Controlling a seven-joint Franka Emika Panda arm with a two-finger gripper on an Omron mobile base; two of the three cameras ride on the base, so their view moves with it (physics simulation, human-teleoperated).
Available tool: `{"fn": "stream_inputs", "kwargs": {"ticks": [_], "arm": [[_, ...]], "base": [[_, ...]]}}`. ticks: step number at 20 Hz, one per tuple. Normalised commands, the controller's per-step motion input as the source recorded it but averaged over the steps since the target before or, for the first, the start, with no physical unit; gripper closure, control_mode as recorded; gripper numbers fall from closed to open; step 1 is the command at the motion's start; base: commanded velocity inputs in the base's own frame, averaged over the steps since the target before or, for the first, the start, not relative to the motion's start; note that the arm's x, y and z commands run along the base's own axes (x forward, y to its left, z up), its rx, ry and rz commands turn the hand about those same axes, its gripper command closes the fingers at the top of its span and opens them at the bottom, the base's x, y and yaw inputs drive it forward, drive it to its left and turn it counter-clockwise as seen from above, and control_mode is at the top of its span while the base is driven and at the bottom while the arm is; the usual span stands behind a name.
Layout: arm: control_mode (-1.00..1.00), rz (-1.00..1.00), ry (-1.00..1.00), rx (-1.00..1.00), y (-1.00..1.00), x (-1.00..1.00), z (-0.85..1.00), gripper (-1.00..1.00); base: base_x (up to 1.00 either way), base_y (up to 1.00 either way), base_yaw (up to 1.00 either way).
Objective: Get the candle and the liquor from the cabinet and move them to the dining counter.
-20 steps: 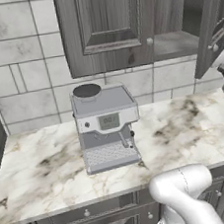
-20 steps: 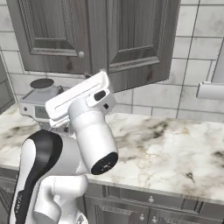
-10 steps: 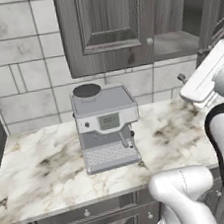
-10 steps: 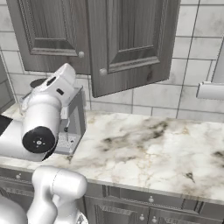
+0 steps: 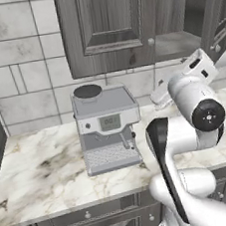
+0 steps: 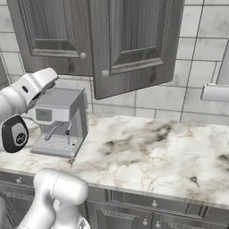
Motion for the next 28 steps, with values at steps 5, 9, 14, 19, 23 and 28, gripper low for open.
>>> {"fn": "stream_inputs", "kwargs": {"ticks": [5,9,14,19,23,28], "arm": [[-1.00,-0.60,0.14,-0.04,-0.08,0.42,-0.34,-1.00],[-1.00,-0.50,0.12,-0.02,-0.21,0.57,-0.18,-1.00],[-1.00,-0.38,0.17,0.00,-0.44,0.33,0.06,-1.00],[-1.00,-0.27,0.16,0.00,-0.60,0.00,0.12,-1.00],[-1.00,-0.20,0.13,0.00,-0.55,0.00,0.00,-1.00],[-1.00,-0.15,0.09,0.00,-0.61,-0.01,0.00,-1.00]], "base": [[0.00,0.00,0.00],[0.00,0.00,0.00],[0.00,0.00,0.00],[0.00,0.00,0.00],[0.00,0.00,0.00],[0.00,0.00,0.00]]}}
